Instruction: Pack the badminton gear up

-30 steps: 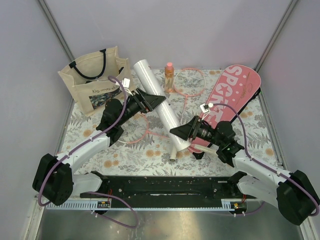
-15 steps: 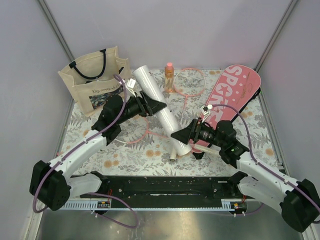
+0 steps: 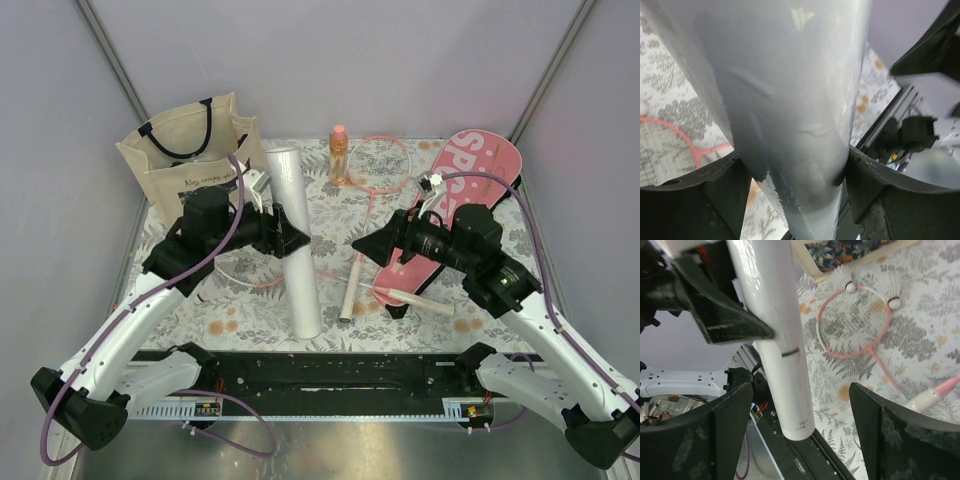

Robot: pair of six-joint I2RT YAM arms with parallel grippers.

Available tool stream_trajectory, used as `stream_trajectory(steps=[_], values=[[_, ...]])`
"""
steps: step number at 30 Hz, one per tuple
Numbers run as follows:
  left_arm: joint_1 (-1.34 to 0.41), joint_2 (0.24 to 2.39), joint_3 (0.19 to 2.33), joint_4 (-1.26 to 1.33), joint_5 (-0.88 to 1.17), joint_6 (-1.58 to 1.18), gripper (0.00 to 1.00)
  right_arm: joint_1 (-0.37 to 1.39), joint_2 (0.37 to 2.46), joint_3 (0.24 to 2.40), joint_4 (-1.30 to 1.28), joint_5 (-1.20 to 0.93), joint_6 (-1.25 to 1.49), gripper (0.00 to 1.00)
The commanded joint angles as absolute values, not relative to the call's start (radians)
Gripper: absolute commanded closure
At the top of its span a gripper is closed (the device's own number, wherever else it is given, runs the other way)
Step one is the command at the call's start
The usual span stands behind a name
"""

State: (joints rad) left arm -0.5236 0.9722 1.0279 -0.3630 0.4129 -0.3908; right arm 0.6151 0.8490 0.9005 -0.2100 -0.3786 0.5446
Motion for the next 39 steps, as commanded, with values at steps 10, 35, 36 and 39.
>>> stream_trajectory(steps=[10, 35, 36, 39], values=[[-0.623, 0.991, 1.089, -0.69, 0.57, -0.161, 0.37, 0.604, 1.066, 1.417, -0.354, -0.497, 0.393, 0.46], [-0.696, 1.015, 1.048, -0.695, 0.591, -0.061, 0.4, 0.558, 1.344, 1.491, -0.345, -0.919, 0.411, 0.71], [-0.696, 1.014, 1.045, -0.695, 0.586, -0.061, 0.4, 0.552, 1.344, 1.488, -0.342, -0.925, 0.42, 0.73], [-0.696, 1.006, 1.035, -0.667, 0.586, -0.067, 0.41, 0.538, 1.341, 1.468, -0.341, -0.922, 0.443, 0.75]])
